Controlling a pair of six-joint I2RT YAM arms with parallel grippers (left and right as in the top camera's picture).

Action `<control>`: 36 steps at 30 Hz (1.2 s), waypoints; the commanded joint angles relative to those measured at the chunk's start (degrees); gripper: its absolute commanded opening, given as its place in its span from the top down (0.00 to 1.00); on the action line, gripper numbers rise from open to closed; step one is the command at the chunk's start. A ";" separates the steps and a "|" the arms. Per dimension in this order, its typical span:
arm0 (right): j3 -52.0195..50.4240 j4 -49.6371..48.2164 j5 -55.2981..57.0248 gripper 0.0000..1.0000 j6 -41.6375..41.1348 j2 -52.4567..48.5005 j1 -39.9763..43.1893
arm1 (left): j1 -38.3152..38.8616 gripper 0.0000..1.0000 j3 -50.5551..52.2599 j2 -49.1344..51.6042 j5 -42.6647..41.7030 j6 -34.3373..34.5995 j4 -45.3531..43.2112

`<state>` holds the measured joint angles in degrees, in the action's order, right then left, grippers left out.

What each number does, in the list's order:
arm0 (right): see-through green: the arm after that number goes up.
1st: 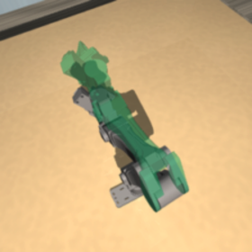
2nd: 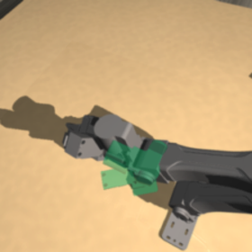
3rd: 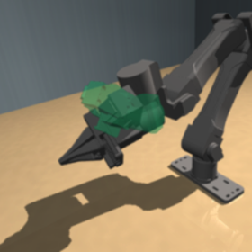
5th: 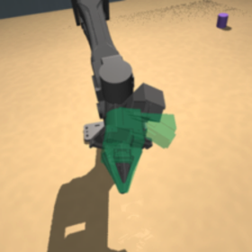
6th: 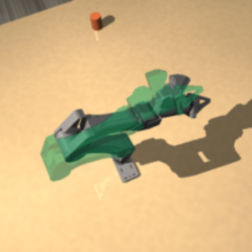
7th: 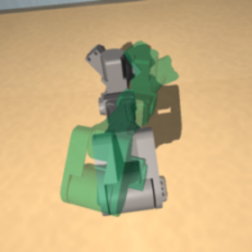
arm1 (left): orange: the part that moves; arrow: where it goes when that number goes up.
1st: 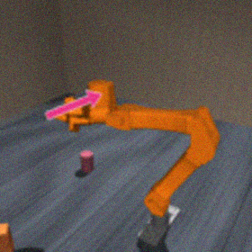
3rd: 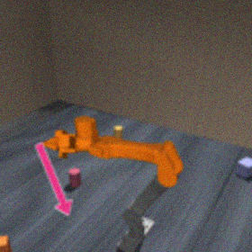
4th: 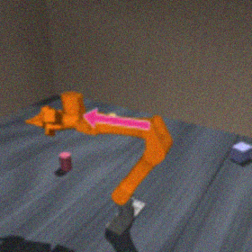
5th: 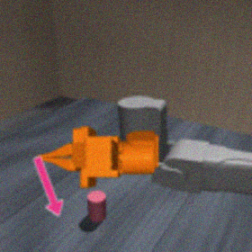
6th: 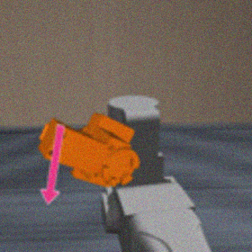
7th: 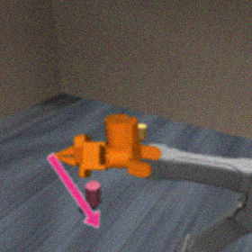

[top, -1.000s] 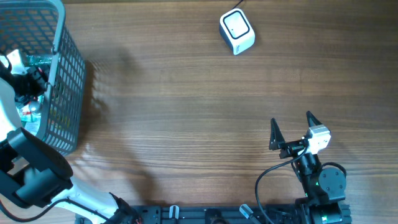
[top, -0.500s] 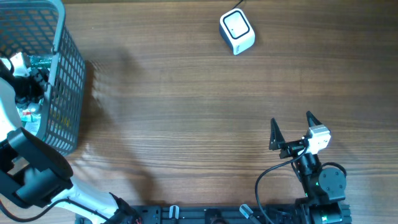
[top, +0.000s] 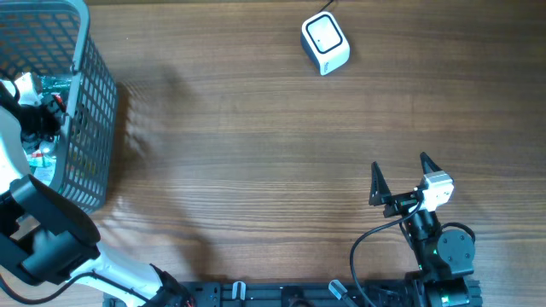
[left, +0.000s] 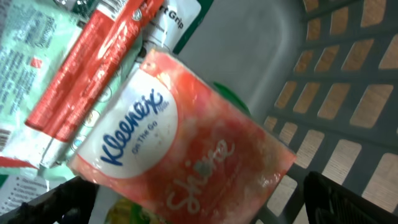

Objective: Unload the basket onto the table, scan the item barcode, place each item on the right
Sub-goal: 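Lower the left gripper into the basket and grasp the Kleenex pack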

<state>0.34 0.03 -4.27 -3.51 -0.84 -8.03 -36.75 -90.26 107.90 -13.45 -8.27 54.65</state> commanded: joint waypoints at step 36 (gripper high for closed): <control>-0.04 -0.15 -0.07 0.00 0.48 0.24 0.28 | 0.63 0.13 0.33 0.59 1.29 -0.48 -10.14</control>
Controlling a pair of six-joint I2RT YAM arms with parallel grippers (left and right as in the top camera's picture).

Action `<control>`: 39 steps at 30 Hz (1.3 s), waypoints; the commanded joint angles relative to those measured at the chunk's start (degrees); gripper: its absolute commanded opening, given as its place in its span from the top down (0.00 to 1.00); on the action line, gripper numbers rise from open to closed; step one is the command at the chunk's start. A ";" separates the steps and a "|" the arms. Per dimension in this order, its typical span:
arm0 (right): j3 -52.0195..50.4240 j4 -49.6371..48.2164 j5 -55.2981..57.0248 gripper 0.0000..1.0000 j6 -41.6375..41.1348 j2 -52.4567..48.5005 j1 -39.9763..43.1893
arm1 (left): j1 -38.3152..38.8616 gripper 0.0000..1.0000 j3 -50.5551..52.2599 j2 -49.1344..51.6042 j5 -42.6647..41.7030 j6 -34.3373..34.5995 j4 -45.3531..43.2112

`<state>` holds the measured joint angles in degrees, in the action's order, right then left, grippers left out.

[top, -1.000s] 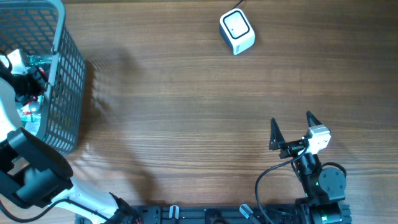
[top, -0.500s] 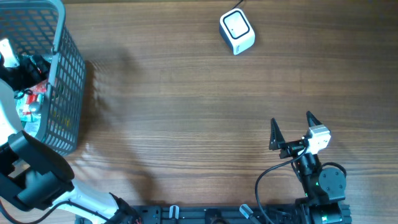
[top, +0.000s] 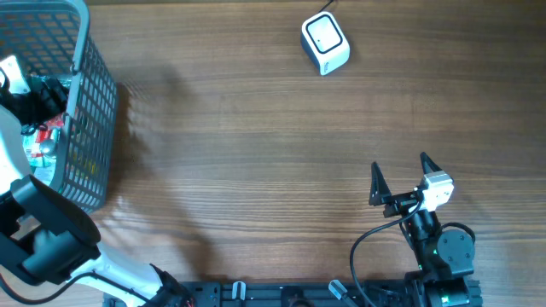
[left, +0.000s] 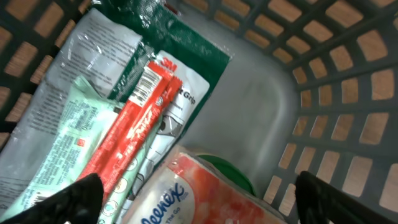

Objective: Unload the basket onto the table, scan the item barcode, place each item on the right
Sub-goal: 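Lower the left gripper into the basket and grasp the Kleenex pack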

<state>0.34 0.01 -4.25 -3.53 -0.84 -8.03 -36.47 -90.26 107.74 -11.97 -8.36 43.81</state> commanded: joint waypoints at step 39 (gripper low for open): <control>-0.04 -0.13 -0.09 0.00 0.50 0.24 0.28 | 0.42 0.00 1.14 -1.99 -0.13 5.88 7.19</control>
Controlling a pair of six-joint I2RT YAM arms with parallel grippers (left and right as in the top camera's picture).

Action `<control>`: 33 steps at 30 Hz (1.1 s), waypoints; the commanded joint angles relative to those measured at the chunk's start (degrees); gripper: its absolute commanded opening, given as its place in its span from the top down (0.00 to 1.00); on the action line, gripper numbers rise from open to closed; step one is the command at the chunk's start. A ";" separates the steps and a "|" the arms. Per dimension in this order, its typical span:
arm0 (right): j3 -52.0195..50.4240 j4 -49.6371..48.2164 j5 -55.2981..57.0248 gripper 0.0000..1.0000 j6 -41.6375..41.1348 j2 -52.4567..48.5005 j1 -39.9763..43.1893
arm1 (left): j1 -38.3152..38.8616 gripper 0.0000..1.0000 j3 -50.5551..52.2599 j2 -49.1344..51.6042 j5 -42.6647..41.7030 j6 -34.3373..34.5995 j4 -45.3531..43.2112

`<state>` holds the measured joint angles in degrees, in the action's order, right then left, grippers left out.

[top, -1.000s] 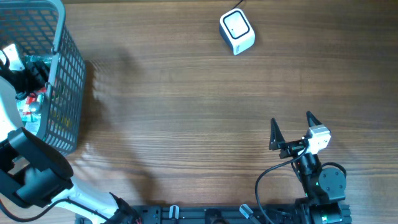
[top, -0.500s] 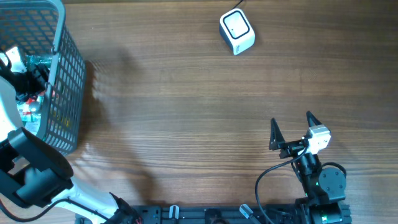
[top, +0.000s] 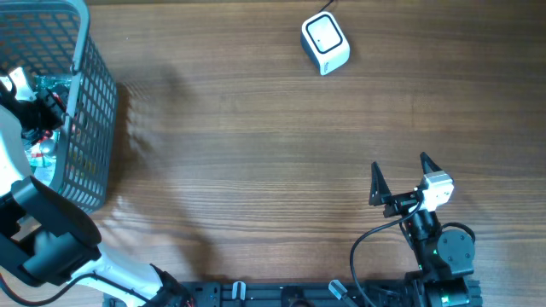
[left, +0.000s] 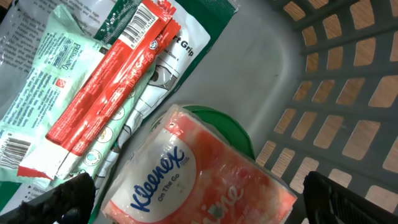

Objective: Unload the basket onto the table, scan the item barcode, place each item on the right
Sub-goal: 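Lower the left gripper into the basket and grasp the Kleenex pack, then lift the Kleenex pack out and carry it toward the white scanner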

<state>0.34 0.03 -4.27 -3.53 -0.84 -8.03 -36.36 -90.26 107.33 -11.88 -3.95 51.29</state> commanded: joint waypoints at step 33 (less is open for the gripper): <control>-0.04 -0.15 -0.07 0.00 0.48 0.24 0.28 | 2.12 0.54 13.44 -2.78 3.21 1.81 -16.15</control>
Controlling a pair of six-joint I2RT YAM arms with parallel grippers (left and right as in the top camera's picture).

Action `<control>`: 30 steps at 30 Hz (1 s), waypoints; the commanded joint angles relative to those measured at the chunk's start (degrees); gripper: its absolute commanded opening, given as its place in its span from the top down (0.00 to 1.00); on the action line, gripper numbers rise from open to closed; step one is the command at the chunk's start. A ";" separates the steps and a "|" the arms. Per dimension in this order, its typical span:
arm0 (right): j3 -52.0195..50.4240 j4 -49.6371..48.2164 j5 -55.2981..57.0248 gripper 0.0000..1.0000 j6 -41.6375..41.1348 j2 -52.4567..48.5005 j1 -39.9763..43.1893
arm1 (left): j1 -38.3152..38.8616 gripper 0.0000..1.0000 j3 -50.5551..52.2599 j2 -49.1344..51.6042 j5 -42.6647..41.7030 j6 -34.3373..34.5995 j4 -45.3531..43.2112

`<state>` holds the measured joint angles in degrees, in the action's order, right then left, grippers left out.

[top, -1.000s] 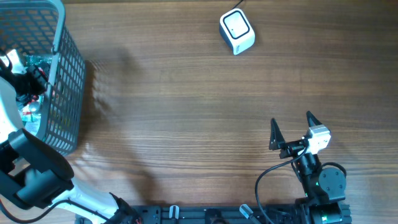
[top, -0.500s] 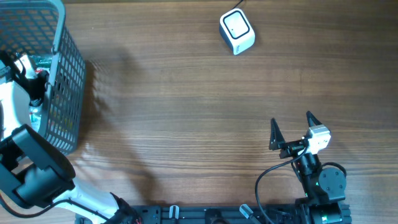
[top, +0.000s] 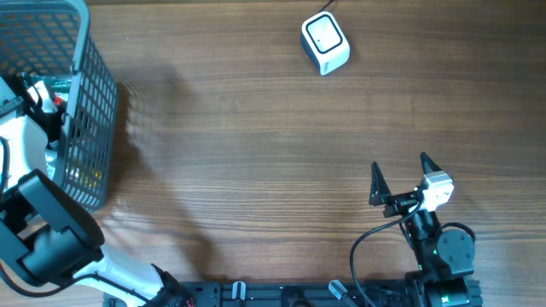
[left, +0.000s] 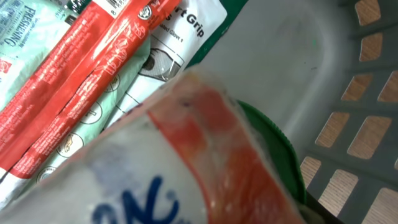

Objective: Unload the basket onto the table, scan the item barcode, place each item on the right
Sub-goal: 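Lift the Kleenex pack out and carry it toward the white scanner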

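Observation:
The pink and white Kleenex tissue pack point(left: 186, 162) fills the lower half of the left wrist view, very close to the camera and blurred. It lies in the grey mesh basket point(top: 90, 102) on a green lid point(left: 277, 146), beside a red stick packet point(left: 81, 81) with a barcode and a white and green 3M packet point(left: 186, 28). My left gripper is deep in the basket over the pack; its fingers are all but hidden, so its state is unclear. The white barcode scanner point(top: 325, 43) sits at the table's far side. My right gripper point(top: 399, 175) rests open near the front right.
The basket stands at the table's left edge, its mesh walls point(left: 367, 81) close around the left gripper. Pale green packets point(left: 25, 37) lie at the basket's left side. Wooden table point(top: 256, 153) stretches between basket and scanner.
My left gripper has moved down and closer to the tissue pack, which now fills the lower wrist view and hides the fingertips. The right arm has not moved.
My left gripper hung open just above the tissue pack in the basket. Then it stood higher and further back, showing the packets. Then it was back above the pack, and now it is pressed close to it. The right arm stayed still throughout.

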<state>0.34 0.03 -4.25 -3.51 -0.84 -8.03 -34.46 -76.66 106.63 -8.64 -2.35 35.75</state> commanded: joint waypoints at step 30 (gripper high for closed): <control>-0.04 -0.15 -0.09 0.00 0.48 0.24 0.28 | 16.70 0.57 -17.07 -33.09 -0.28 0.26 -0.28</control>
<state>0.34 0.03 -4.25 -3.53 -0.84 -8.03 -23.66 -92.92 78.04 -8.32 -2.24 35.35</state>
